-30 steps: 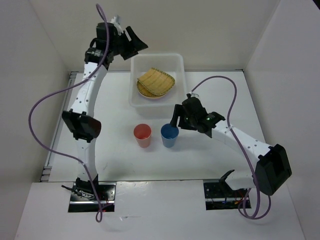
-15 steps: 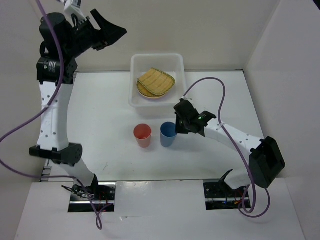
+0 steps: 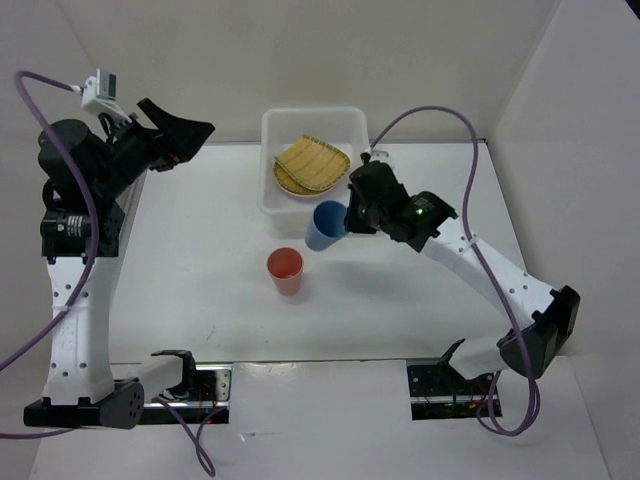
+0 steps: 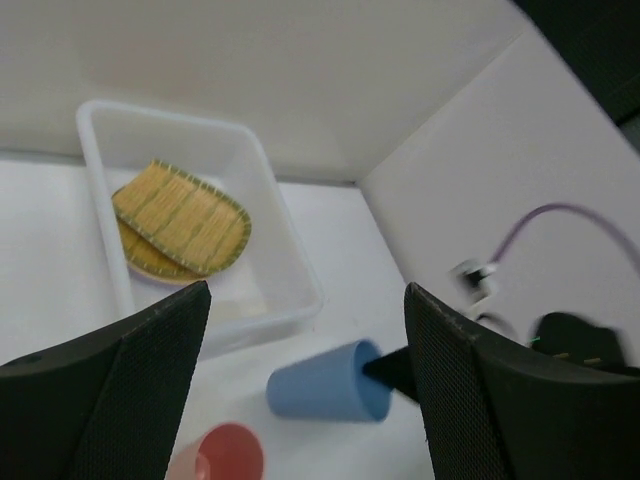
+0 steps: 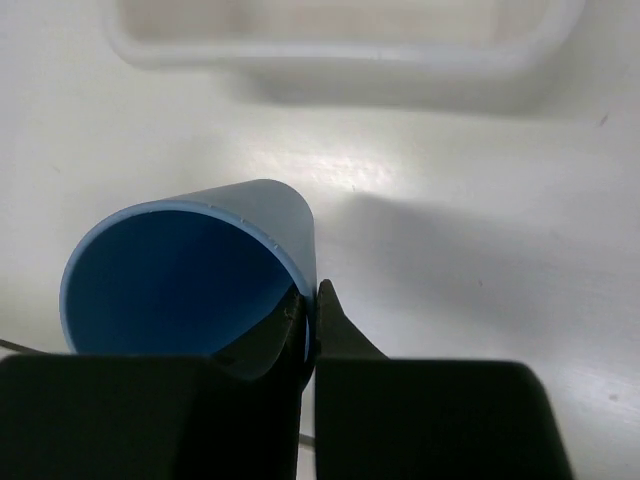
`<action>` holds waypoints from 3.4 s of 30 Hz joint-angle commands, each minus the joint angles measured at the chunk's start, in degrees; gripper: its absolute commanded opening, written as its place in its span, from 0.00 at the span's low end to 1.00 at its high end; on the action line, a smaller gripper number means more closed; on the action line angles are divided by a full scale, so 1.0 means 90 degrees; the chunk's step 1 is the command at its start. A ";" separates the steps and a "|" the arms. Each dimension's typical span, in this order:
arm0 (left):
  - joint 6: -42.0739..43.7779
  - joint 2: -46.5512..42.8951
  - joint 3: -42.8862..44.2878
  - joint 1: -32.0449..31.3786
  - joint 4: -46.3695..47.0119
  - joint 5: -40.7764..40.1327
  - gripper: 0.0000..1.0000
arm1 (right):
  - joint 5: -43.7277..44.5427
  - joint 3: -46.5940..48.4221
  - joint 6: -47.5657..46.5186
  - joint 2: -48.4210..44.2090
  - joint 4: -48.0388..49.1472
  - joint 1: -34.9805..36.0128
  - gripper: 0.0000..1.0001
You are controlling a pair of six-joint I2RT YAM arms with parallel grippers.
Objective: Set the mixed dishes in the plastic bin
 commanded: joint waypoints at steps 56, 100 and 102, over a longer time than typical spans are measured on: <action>0.1887 0.0320 -0.3670 -0.1960 -0.1331 -0.1095 0.74 | 0.0263 0.4061 -0.1592 0.3250 -0.0257 -0.1807 0.00; 0.2062 0.1121 -0.3729 -0.2722 -0.1214 -0.1339 0.63 | 0.0195 0.3289 -0.1475 0.4245 0.0221 -0.1807 0.19; 0.2062 0.1199 -0.3729 -0.2781 -0.1214 -0.1406 0.63 | 0.0195 0.3290 -0.1475 0.4303 0.0221 -0.1807 0.22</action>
